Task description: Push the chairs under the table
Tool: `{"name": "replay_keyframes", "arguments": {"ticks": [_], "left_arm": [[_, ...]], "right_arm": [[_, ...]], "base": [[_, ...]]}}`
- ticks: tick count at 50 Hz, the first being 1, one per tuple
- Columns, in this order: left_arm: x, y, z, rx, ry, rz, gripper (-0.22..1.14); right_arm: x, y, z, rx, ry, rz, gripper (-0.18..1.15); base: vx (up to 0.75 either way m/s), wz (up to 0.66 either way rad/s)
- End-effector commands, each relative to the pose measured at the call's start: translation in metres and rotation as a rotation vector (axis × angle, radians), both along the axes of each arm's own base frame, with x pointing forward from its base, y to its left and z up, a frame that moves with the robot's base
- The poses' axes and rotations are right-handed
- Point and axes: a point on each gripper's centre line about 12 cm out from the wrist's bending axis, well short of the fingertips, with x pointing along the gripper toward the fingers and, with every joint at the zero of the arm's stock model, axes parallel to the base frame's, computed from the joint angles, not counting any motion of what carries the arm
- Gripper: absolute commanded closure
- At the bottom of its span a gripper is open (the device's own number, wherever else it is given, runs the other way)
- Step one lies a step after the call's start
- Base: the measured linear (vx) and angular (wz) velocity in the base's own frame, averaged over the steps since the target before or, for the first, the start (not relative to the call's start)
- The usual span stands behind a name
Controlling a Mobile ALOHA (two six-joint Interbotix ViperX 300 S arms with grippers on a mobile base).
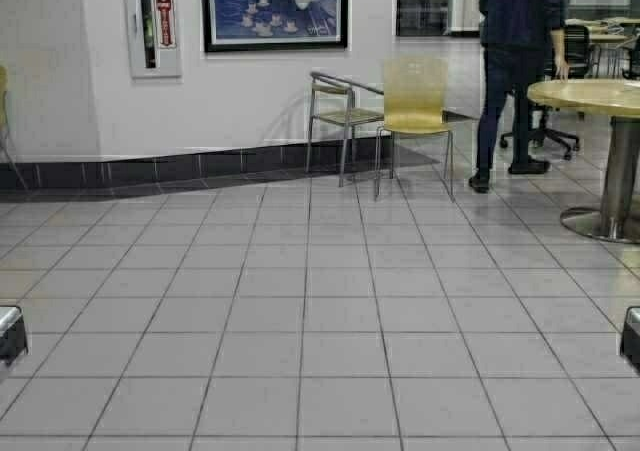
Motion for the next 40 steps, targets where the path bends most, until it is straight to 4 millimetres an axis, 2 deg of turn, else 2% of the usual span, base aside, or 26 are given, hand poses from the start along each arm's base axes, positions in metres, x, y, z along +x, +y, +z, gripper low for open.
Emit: {"name": "replay_keyframes", "arguments": {"ticks": [1,19,40], "left_arm": [[-0.002,0.0,0.002,-0.009,-0.011,-0.002,0.89],[-0.009,0.0,0.012,-0.018,-0.057,-0.002,0.89],[-0.008,0.0,0.008,-0.014,-0.043,-0.001,0.89]], "right_arm": [[0.002,0.001,0.009,-0.001,-0.02,0.003,0.93],[0.002,0.001,0.019,0.0,-0.048,0.004,0.93],[0.002,0.001,0.018,0.003,-0.046,0.004,0.93]], "base": [[0.14,0.0],[0.18,-0.01],[0.28,0.05]]}}
